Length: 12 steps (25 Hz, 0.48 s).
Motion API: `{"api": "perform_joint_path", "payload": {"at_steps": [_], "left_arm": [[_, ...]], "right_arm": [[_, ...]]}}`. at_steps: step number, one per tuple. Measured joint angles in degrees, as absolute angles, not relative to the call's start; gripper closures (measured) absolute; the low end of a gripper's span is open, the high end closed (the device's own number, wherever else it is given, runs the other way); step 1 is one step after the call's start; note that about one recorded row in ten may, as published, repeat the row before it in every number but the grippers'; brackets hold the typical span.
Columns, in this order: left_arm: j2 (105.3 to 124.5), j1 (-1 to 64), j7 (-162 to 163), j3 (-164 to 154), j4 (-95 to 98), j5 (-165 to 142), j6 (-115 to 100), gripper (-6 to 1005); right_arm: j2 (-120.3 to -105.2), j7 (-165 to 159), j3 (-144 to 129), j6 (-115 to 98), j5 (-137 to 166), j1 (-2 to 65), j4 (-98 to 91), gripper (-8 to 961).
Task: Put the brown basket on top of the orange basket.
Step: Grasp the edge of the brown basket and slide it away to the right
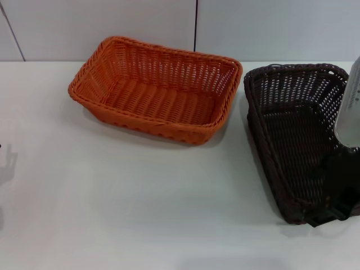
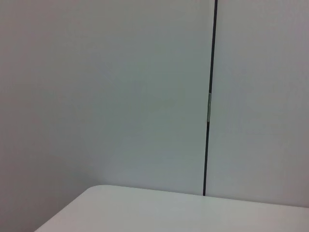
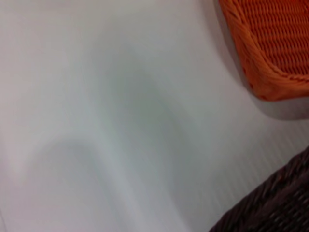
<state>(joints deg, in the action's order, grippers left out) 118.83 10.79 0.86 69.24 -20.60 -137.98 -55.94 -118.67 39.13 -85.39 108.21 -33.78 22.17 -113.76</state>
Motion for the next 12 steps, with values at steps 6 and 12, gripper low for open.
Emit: {"api": "perform_joint_path", "payload": {"at_steps": [6, 12], "left_arm": [[118.83, 10.9, 0.9, 69.3, -20.2, -138.0, -55.8, 229], [118.83, 10.9, 1.1, 69.4, -20.1, -138.0, -55.8, 229]], "right_arm": [[-118.74, 39.3, -85.8, 108.2, -32.1, 21.5, -113.1, 262], [-118.74, 39.4, -86.1, 108.0, -32.1, 21.5, -110.7, 267]]}}
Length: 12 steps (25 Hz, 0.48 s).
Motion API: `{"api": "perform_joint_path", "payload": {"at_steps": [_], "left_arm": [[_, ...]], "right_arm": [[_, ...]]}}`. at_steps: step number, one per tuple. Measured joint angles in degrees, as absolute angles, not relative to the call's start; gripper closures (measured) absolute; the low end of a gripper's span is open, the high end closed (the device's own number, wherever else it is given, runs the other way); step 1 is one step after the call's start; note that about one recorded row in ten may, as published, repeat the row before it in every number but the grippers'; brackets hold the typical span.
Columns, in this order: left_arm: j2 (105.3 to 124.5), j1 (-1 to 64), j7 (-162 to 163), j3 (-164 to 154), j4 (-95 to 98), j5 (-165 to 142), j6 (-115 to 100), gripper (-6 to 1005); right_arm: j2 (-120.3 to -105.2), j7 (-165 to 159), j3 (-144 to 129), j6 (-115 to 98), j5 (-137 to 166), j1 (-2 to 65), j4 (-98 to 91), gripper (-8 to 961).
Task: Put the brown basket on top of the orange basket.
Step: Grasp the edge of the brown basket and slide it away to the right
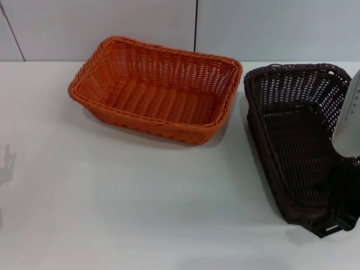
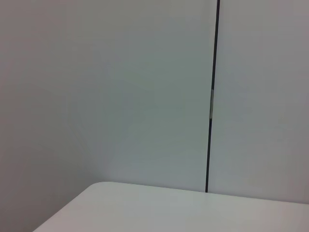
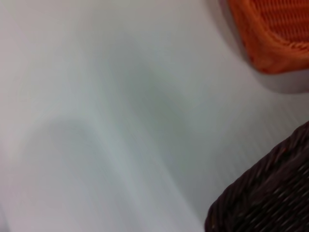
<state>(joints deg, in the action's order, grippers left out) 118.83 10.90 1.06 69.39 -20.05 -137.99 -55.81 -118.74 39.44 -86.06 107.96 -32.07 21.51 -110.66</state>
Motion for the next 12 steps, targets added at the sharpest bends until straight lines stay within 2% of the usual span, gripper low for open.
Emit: {"api": "perform_joint_path", "payload": {"at_steps": [12], "left_arm": [[118.83, 10.9, 1.2, 69.6, -19.7, -138.0, -55.8, 229]], "right_arm": [[-118.57, 40.8, -86.9, 107.6, -29.6, 22.1, -106.2, 277]]}}
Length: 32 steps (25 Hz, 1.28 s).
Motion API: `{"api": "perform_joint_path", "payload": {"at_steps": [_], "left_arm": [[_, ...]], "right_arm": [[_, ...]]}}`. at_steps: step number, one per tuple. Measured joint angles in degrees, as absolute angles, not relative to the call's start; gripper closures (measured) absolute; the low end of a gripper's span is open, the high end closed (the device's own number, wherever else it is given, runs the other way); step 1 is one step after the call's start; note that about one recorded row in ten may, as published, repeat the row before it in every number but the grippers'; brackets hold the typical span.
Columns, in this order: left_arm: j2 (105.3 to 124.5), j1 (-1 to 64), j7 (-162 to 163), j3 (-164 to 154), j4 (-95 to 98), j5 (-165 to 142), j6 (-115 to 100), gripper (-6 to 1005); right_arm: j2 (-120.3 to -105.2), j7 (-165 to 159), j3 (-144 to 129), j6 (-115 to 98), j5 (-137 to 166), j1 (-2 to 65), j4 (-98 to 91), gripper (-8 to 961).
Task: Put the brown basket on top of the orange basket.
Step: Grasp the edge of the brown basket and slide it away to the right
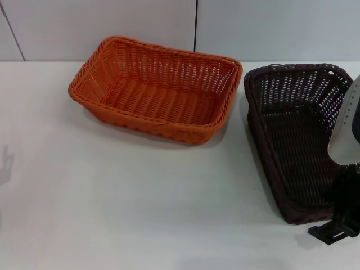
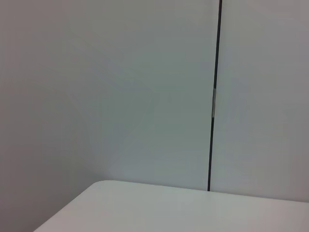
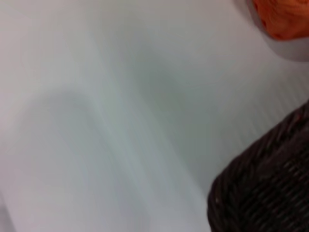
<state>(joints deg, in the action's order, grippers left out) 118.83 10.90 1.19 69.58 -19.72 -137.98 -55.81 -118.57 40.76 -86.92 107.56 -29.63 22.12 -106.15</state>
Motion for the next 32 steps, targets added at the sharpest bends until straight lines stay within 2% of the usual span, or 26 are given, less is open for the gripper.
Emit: {"api": "perform_joint_path", "payload": {"at_steps": [31, 32], "left_arm": [[118.82, 10.8, 1.3, 69.8, -18.3, -136.7, -55.8, 229], [118.77, 11.1, 1.3, 69.8, -17.9, -136.5, -55.8, 229]], "right_arm": [[-118.65, 48.5, -93.2, 101.9, -23.5, 29.4, -88.2, 304], [-118.73, 48.5, -93.9, 101.8, -23.5, 29.5, -87.9, 349]]}}
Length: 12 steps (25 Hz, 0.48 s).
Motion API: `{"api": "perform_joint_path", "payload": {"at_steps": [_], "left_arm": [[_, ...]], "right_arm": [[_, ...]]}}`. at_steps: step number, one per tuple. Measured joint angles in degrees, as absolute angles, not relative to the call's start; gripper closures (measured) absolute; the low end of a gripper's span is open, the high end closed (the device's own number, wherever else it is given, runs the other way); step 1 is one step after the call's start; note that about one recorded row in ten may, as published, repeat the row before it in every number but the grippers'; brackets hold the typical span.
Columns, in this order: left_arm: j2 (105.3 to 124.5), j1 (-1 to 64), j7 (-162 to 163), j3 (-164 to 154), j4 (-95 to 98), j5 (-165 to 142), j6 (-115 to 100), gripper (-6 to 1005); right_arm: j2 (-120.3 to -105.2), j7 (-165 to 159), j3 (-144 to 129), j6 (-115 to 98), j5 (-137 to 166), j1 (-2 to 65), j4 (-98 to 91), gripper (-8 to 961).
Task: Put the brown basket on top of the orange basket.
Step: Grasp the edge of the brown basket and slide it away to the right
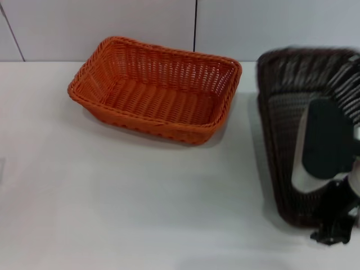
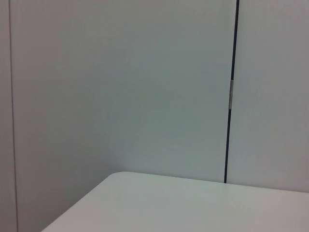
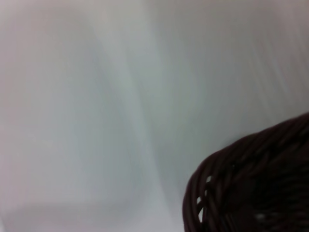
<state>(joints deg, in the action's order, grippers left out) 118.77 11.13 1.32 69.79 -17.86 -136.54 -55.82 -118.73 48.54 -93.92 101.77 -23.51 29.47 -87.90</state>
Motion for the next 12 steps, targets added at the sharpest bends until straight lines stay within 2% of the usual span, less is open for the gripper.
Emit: {"api": "perform_joint_path", "payload": {"at_steps": [4, 7, 12], "left_arm": [[118.65, 11.4, 1.3, 69.9, -17.8, -136.5, -55.9, 229], [118.65, 11.4, 1.3, 69.9, -17.7, -136.5, -56.0, 229], [118.65, 11.6, 1.2, 69.9, -17.5, -136.5, -55.9, 229]], "right_arm": [[-118.82, 48.3, -94.7, 101.5, -23.8, 30.1, -88.3, 531], [-118.82, 47.9, -94.1, 101.8, -23.9, 30.7, -90.3, 553], [-118.83, 47.5, -93.7, 102.4, -23.9, 31.2, -91.8, 698]]}}
